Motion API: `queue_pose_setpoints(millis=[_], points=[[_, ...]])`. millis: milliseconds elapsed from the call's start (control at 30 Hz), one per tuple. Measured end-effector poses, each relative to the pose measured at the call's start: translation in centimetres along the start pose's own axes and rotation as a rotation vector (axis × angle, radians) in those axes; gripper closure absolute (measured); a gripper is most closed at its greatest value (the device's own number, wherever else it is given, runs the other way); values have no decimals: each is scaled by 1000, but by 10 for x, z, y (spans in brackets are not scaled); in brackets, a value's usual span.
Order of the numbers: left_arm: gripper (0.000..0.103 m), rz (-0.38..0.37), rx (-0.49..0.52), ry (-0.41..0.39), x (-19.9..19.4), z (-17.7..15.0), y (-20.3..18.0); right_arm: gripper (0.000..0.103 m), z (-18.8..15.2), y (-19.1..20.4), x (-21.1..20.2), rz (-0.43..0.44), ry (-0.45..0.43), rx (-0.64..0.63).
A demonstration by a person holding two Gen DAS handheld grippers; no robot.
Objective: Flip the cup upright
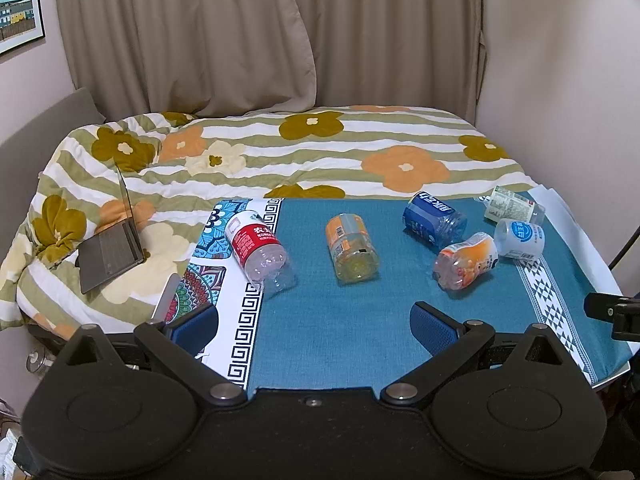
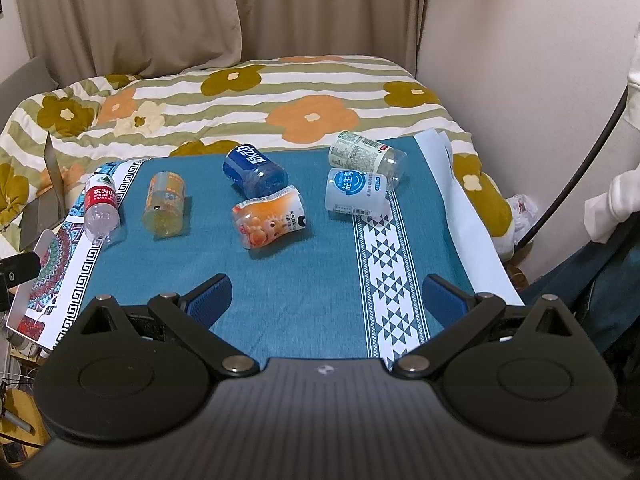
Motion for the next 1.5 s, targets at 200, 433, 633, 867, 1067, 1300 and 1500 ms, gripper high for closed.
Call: queue_pose_setpoints(millis=[200,433,633,867,1067,1300,1500], points=[[0,1,0,0,0,1,0,0,0,0,0,1,-1,0],[0,2,2,-4,-2,2,-2,0,1,0,-1,2,-1,1],[0,6,2,-7,-3,3,-2,0,1,0,-1,2,-2,2],[0,9,2,-6,-3,5,-3,0,1,0,-1,4,-2,2],[0,10,0,-6,-3,5,-4,0,1,0,-1,5,-2,2],[0,9,0,-6,-3,5,-3,0,1,0,0,5,-1,3],[0,9,1,-7,-3,4,-3,0,2,4,0,11,3,-2]])
Point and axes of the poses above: each gripper's, at about its wrist camera, not at the fingertips, and x roughly the way its jaws point, y to its left, z to its top, the point moved 2 cm from there along x, roughly the way its jaws point, and after that the axes turned 10 degrees about z, right-handed, at the moved point
